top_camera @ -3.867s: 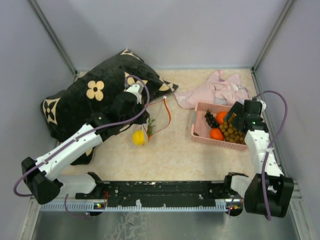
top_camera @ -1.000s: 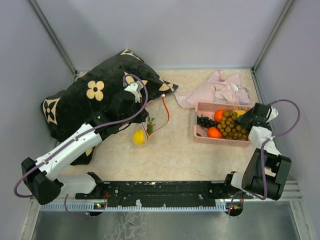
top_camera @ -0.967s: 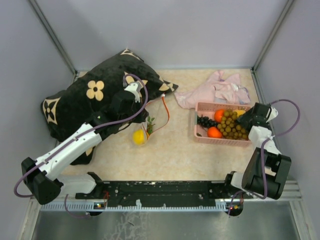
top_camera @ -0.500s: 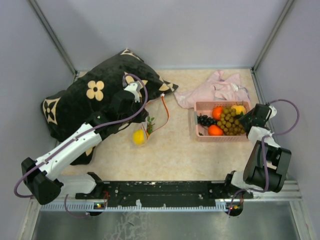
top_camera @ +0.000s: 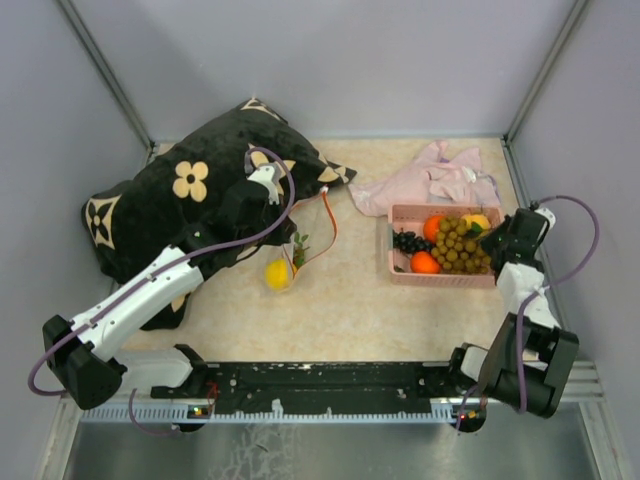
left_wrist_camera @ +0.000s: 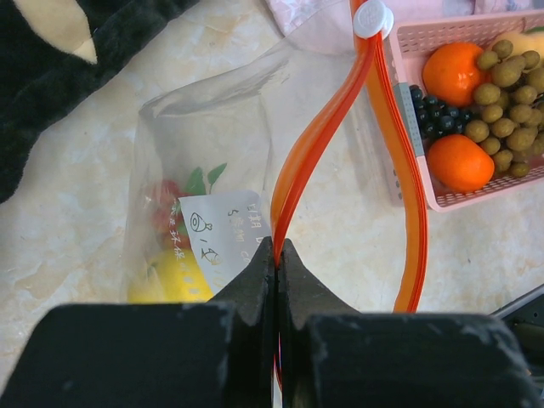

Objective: Place the food in the zip-top bag and seal the zipper
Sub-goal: Pick up the fake fruit from the bin.

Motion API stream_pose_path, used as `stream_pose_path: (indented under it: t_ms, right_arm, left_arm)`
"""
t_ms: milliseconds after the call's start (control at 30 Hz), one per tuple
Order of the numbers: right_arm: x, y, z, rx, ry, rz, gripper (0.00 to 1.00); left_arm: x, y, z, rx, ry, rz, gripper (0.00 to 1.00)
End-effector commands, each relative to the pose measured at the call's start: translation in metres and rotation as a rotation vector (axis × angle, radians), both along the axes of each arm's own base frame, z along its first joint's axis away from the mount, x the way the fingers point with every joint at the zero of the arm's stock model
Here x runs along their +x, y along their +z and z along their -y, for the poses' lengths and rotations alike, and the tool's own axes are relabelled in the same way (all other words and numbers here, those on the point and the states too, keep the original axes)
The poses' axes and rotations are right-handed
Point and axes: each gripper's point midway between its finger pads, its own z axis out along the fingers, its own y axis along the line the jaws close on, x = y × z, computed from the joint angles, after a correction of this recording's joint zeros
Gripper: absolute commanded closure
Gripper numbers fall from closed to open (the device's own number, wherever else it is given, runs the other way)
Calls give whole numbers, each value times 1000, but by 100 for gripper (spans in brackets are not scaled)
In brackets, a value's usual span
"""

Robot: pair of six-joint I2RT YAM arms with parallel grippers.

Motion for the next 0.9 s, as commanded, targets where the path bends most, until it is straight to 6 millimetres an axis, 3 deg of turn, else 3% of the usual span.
stream_pose_path:
  t_ms: [0, 400, 700, 867]
  right_arm:
    - [3, 46, 0, -74, 41, 107, 100]
    - [2, 107, -10, -151, 124, 255, 100]
    - [-3, 181, -27, -248, 214, 464, 100]
    - [-9, 212, -50, -284, 322, 568, 100]
  left_arm:
    - [2, 8, 0, -22, -4, 26, 100]
    - [2, 7, -1, -20, -1, 24, 100]
    - [2, 7, -1, -21, -4, 27, 100]
    - [2, 8, 0, -21, -16, 28, 100]
